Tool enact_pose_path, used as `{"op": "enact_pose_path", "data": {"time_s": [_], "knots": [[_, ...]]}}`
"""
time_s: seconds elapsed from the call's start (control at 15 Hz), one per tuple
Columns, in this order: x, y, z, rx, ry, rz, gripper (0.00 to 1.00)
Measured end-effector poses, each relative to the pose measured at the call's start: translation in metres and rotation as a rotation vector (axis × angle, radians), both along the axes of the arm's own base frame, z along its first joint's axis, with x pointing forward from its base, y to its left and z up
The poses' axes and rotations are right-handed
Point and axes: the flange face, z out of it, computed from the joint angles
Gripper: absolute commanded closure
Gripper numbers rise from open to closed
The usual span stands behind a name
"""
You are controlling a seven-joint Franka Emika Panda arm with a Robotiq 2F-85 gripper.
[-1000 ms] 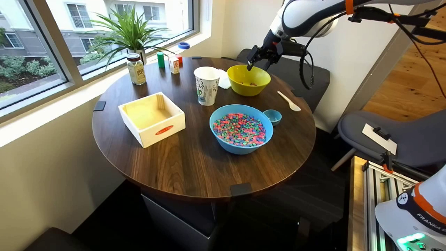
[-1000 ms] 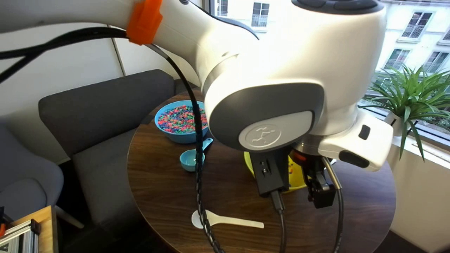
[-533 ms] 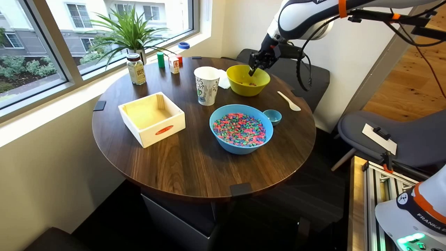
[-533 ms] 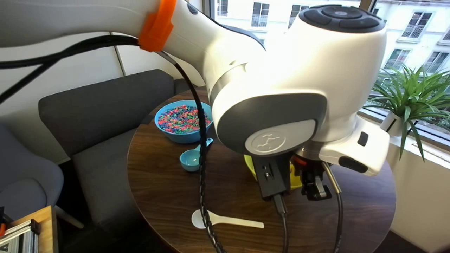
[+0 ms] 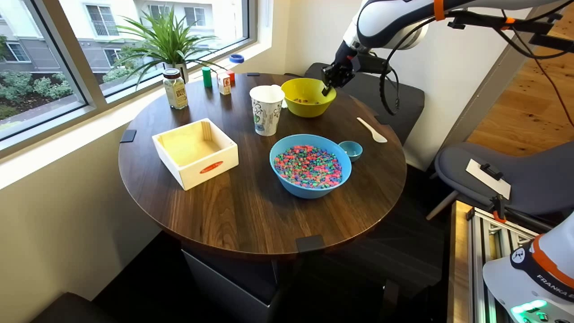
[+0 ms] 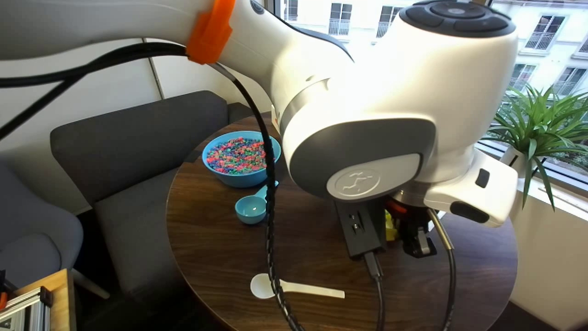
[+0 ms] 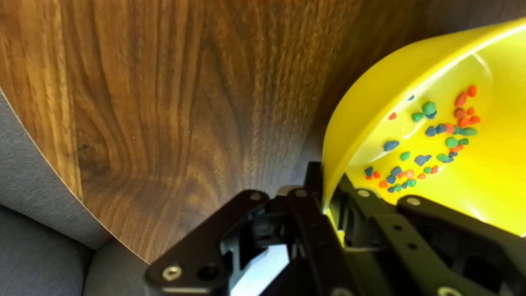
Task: Pour the cereal from the yellow bowl into the blue bowl
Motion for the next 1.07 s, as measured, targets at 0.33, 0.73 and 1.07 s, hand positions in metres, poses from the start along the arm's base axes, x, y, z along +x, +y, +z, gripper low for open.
{"op": "enact_pose_path", "data": {"time_s": [0.33,0.73,1.07], "knots": [[0.003,-0.001,0.006,0.017,-0.023,0.011,0.97],[0.005,0.010,0.023,0.041,-0.076,0.084,0.97],[0.004,0.011,0.030,0.046,-0.096,0.110,0.97]]}}
